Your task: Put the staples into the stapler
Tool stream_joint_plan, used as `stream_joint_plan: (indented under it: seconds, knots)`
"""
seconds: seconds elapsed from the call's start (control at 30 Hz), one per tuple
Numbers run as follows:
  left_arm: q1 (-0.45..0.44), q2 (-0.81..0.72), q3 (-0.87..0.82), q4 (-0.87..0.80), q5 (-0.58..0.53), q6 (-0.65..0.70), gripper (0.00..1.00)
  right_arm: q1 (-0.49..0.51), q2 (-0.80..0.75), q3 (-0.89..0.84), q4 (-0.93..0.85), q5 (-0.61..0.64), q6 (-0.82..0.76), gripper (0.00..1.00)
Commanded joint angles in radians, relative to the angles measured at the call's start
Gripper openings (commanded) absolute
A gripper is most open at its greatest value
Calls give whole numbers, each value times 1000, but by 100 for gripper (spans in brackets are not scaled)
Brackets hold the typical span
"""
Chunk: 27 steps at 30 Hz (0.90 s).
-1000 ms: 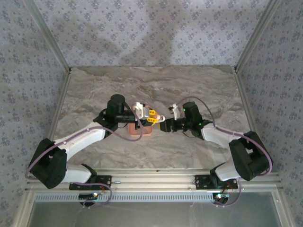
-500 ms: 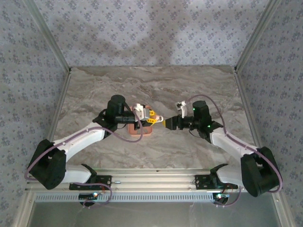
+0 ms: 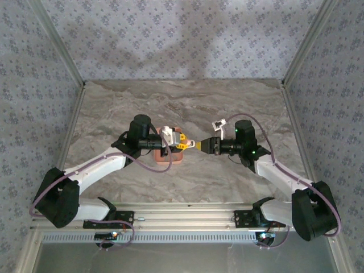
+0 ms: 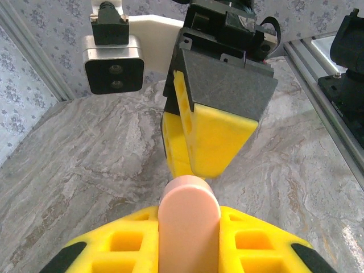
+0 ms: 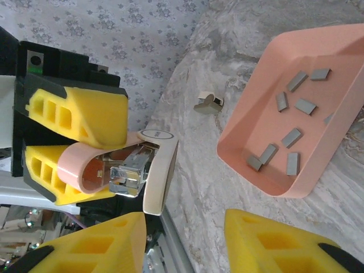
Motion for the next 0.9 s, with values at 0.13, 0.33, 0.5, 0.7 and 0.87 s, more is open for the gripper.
stream_joint_plan:
  seconds: [0.13,0.33,0.5,0.7,0.87]
  knots:
    - [-8,-17,7,-1,7,22,15,-3,24,19,92,-54,120,35]
    - [-8,-16,9,0,10,22,15,9,30,25,106,-55,140,33]
    - [-10,-14,10,5,11,21,15,17,47,31,110,-45,143,29]
    - [-11,-14,11,9,14,19,15,30,73,35,145,-50,167,25]
    - [-12,-12,9,10,14,21,16,40,79,36,152,-45,174,25]
